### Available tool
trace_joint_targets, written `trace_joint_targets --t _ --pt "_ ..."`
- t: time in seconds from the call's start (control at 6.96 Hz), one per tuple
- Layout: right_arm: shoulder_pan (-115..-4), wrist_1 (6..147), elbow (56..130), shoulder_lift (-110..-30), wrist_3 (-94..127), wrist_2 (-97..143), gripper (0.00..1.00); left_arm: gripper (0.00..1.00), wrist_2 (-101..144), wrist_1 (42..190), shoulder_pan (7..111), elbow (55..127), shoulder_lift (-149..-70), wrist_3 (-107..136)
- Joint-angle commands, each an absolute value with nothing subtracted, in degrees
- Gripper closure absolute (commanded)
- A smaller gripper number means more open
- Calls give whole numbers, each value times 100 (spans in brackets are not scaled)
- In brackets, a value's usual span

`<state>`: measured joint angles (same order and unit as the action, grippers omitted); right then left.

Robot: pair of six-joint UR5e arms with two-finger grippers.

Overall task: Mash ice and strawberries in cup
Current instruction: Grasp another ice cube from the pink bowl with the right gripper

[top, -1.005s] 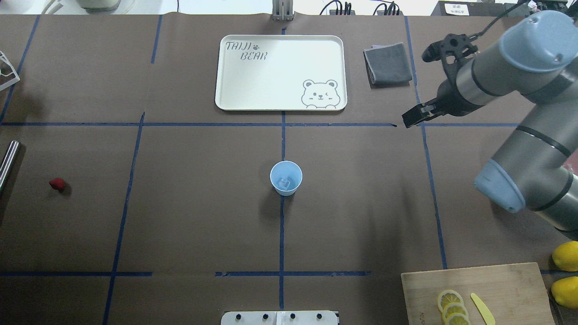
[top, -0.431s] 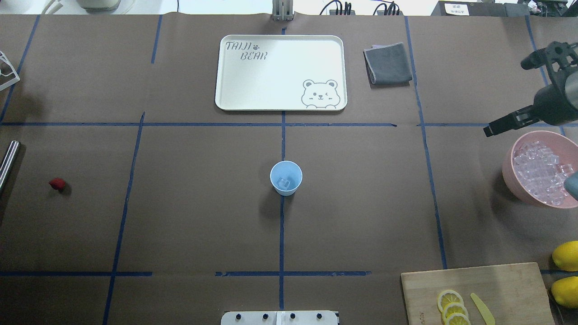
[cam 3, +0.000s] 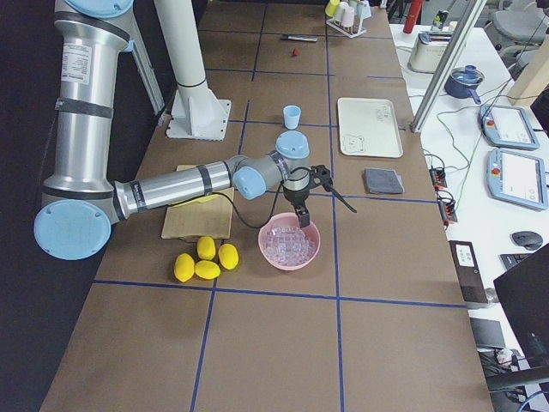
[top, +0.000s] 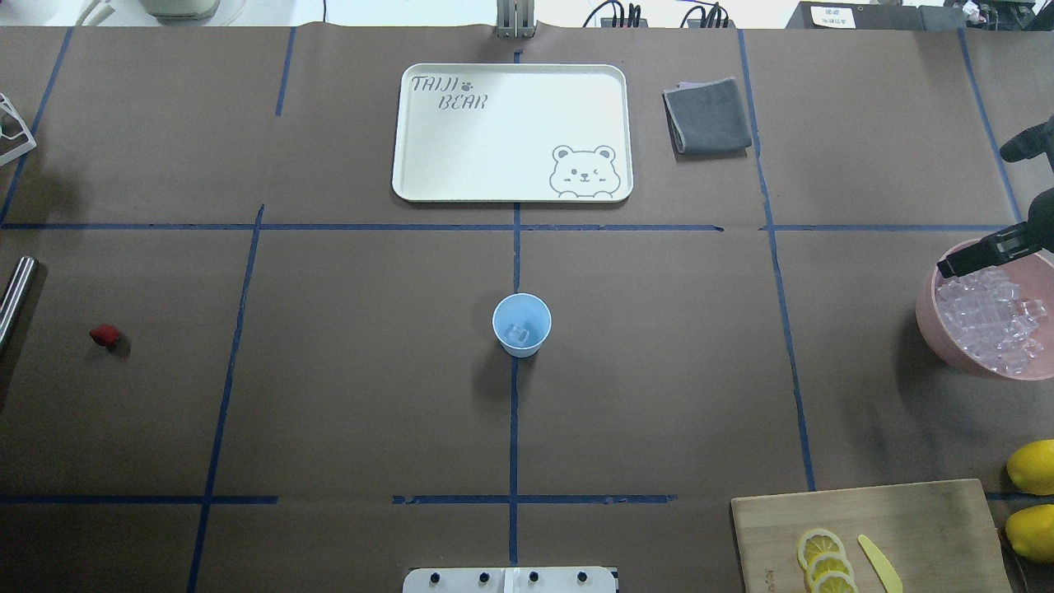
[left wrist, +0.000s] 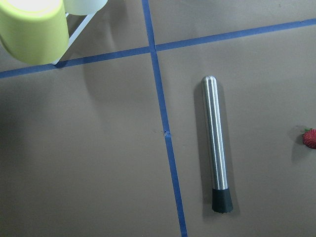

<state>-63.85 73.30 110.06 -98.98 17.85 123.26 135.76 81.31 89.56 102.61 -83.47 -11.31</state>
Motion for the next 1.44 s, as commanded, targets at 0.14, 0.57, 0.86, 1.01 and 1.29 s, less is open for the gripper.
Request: trace_joint_targets --t 0.14,0.57,0.86,1.01,1.29 --pt "-6390 7312 10539 -10046 1564 12217 11 0 13579 8121 8965 10300 -8271 -1134" --pt "-6372 7313 10459 -10055 1564 12217 22 0 13579 8130 8965 10301 -8253 -1134" --pt "-6372 7313 10398 -10063 1556 12226 28 0 13579 8130 8965 10301 -8235 -1134" --pt "-6363 7313 10389 -10072 1556 12234 32 0 13579 8130 8965 10301 -8227 -1134" --pt "-6293 7321 10380 -10072 1556 12287 34 0 13579 8130 8965 10301 -8227 -1134"
